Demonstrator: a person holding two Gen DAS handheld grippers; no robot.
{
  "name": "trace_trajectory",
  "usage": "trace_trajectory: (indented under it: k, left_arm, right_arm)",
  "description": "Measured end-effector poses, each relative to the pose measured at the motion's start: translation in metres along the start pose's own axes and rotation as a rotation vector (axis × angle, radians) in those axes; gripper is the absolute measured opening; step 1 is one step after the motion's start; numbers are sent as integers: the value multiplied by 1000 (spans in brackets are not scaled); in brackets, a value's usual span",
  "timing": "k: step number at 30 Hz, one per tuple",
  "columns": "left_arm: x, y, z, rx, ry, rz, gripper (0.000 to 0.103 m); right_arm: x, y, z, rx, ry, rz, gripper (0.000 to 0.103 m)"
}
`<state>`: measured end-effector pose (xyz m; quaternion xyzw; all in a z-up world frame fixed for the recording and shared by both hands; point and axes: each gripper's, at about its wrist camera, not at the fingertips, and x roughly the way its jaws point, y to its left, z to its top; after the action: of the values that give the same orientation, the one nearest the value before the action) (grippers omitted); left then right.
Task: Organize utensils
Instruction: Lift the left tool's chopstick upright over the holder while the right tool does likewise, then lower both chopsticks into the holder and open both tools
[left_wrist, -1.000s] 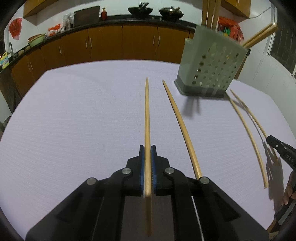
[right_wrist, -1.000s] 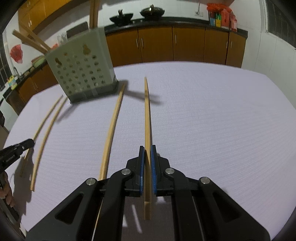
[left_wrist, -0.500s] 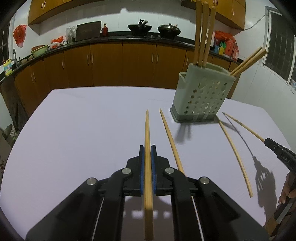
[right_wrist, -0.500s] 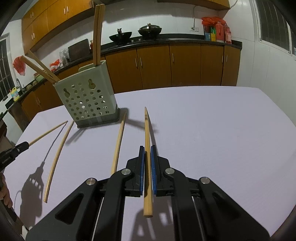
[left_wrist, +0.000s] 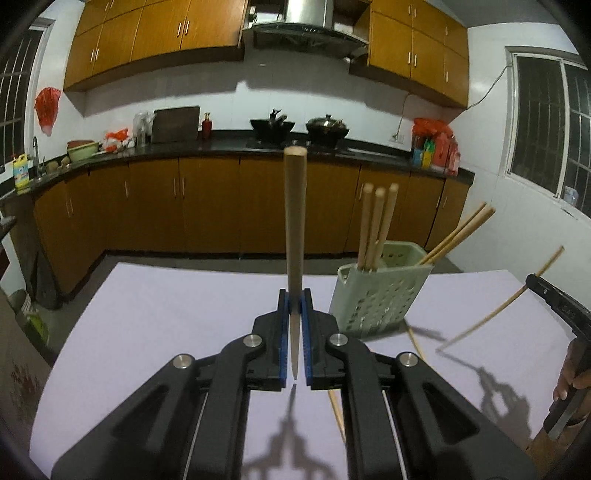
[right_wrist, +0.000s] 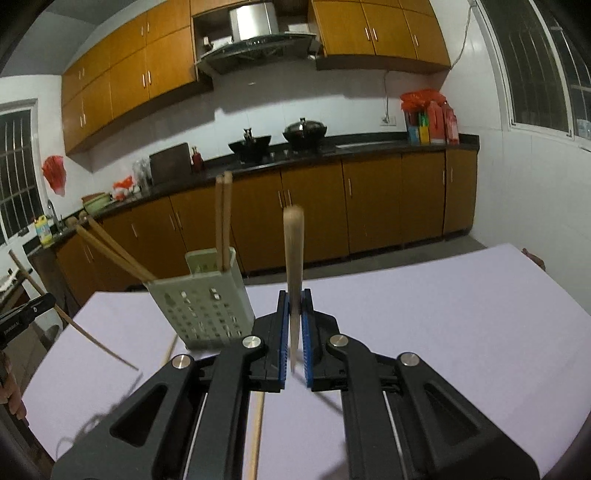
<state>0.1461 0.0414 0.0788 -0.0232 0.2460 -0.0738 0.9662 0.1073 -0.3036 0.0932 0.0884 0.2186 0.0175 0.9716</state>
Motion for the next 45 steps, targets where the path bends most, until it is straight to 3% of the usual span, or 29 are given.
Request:
trace_trajectory:
  k: [5,13,18,23,32,41,43,45]
  left_arm:
    - [-16,-11,14,10,-29,-71,8]
    - [-33,-48,44,29,-107,-205,8]
    - [-31,-67,69,18,-200,-216,8]
    - [-14,-79,91,13,-268,-178,8]
    - [40,-81,82,28,-186,-151,8]
    - [62,-72,69,4,-142,-160,8]
    - [61,-72,70,-1,-141,-166,13]
    - [58,-72,70,2,-149,-167,16]
  right_arm:
    - [-16,10,19,-5,-49,47,7]
    - [-47,37,58,-24,-201,158,7]
    - [-44,55,74,-45,-280,167,7]
    - [-28,68,84,-56,-336,162,7]
    - [30,74,74,-39,-275,137,7]
    - [52,74,59,-22,-157,148,8]
    - [50,72,59,-19,-150,150,12]
    - [45,71,60,-19,-155,145,26]
